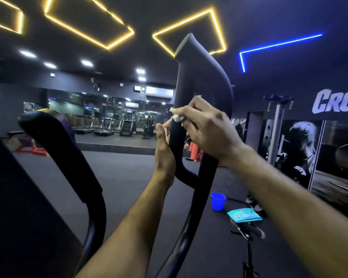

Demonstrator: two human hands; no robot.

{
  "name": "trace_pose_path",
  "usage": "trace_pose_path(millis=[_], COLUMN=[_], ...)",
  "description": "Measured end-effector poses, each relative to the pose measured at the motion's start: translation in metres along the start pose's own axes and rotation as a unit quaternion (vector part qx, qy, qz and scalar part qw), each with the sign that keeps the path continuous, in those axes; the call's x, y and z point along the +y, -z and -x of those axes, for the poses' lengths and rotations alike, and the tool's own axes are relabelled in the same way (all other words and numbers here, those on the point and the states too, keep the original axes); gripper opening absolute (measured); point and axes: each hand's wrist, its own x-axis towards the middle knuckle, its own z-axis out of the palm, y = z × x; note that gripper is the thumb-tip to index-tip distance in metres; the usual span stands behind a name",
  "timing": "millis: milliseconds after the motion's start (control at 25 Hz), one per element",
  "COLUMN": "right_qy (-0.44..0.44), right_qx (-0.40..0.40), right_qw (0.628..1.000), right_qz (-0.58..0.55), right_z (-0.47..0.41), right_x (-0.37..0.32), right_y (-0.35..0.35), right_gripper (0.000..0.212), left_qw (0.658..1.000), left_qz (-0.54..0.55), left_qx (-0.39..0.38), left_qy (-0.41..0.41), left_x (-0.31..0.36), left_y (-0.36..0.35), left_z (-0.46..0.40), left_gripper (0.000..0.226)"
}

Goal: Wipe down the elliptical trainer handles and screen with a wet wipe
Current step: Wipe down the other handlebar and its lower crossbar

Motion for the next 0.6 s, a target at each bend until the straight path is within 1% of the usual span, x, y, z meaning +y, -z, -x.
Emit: trace_pose_path(millis=[40, 120, 200, 320, 400, 440, 520, 560, 600], right_qy=[0.018, 0.048, 0.053, 0.056, 0.062, 0.070, 0.106, 0.127, 0.145], right_qx=[-0.012, -0.003, -0.008, -0.047, -0.088, -0.123, -0.223, -0.249, -0.240], right_qw=[0.999, 0.994, 0.984, 0.968, 0.961, 0.956, 0.932, 0.920, 0.916], right_qz=[0.031, 0.101, 0.168, 0.240, 0.256, 0.257, 0.266, 0.275, 0.288], right_z=[-0.010, -0.039, -0.067, -0.078, -0.073, -0.070, -0.065, -0.067, -0.073], right_x=[0.001, 0.005, 0.008, 0.008, 0.002, -0.003, -0.016, -0.017, -0.016], right_y=[0.010, 0.026, 0.035, 0.030, 0.028, 0.028, 0.026, 0.028, 0.030], right_gripper=[0.025, 0.024, 0.023, 0.013, 0.008, 0.008, 0.009, 0.010, 0.010], left_qw=[1.000, 0.999, 0.999, 0.998, 0.998, 0.998, 0.998, 0.998, 0.998], left_qz=[-0.009, -0.032, -0.050, -0.059, -0.057, -0.058, -0.059, -0.057, -0.056], left_qx=[0.003, 0.010, 0.007, 0.005, 0.006, 0.009, 0.012, 0.011, 0.004], left_qy=[0.003, 0.006, 0.004, -0.002, 0.001, 0.002, 0.003, 0.006, 0.009], left_x=[0.000, 0.001, 0.000, 0.000, 0.001, 0.002, 0.004, 0.005, 0.006], left_y=[0.000, 0.003, 0.004, 0.004, 0.003, 0.002, 0.002, 0.002, 0.001], left_z=[-0.001, -0.004, -0.007, -0.006, -0.004, -0.003, -0.001, -0.001, 0.000], left_gripper=[0.064, 0.068, 0.072, 0.072, 0.069, 0.069, 0.066, 0.065, 0.063])
